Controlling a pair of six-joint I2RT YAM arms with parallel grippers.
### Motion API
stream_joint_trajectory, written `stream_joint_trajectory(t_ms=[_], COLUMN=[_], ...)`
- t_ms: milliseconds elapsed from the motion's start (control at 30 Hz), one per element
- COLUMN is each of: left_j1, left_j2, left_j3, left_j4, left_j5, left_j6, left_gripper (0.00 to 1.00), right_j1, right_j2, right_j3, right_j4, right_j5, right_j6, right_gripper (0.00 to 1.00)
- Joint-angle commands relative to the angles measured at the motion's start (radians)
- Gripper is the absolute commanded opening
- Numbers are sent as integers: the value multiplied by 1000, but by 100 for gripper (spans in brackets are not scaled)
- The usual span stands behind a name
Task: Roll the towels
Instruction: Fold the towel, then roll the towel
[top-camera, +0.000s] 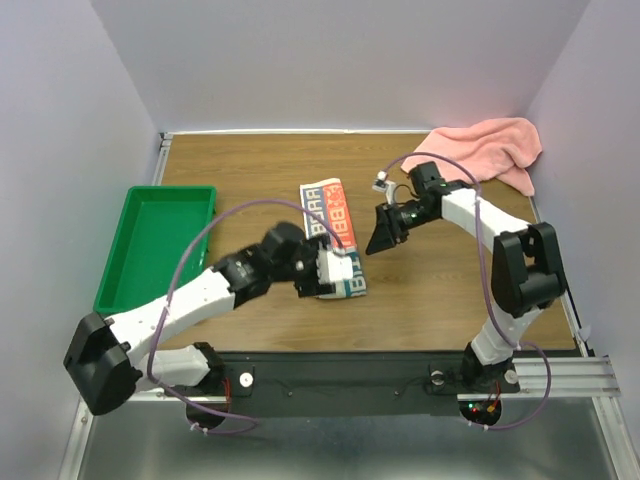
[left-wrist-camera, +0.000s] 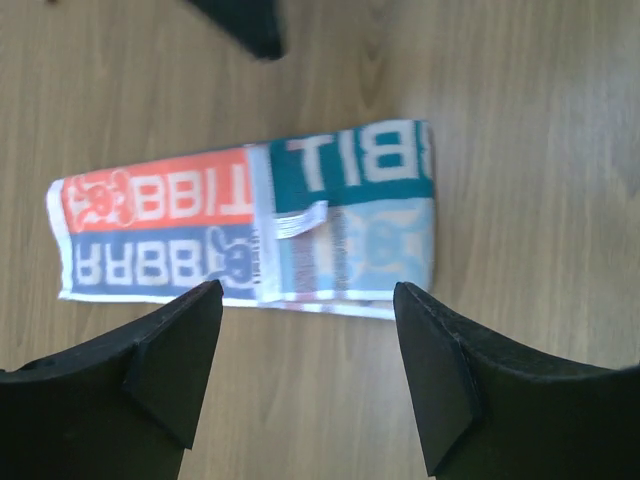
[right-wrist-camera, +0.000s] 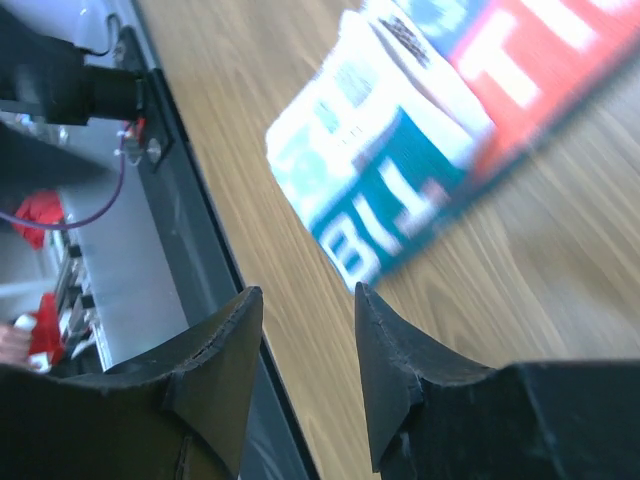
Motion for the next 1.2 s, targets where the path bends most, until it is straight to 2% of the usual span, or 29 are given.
stream_joint_trajectory(t_ms=[0, 67, 133, 433, 567, 667, 700, 767, 1033, 1067, 1167], left_j1=[-232, -302, -362, -448, -449, -449, -449, -449, -449, -449, -449], left_j2=[-36, -27, 16, 195, 246, 261, 271, 275, 203, 199, 185], left_j3=[-197, -266, -288, -303, -313, -317, -319, -317, -265, -261, -257], left_j4=[163, 246, 306, 476, 512, 513, 512, 500, 349, 337, 334], left_j5=[-277, -413, -491, -598, -599, -585, -583, -583, -447, -442, -447], left_j6=[7, 1, 0, 41, 55, 53, 47, 41, -45, -56, -73], left_gripper=[80, 80, 80, 80, 73, 58, 48, 35, 5, 4, 25], right_j1=[107, 139, 158, 187, 188, 188, 188, 188, 188, 188, 188], right_j2=[94, 125, 164, 296, 310, 316, 316, 299, 202, 181, 173], right_j3=[66, 78, 75, -1, -15, -17, -23, -40, -101, -103, -109], right_j4=[95, 114, 171, 307, 315, 318, 316, 316, 309, 307, 306], right_j5=[-72, -81, -69, 24, 31, 31, 26, 18, 14, 14, 18], right_j6=[70, 99, 128, 207, 214, 224, 227, 230, 224, 225, 227], right_gripper=[47, 47, 47, 47, 46, 46, 46, 46, 46, 46, 46])
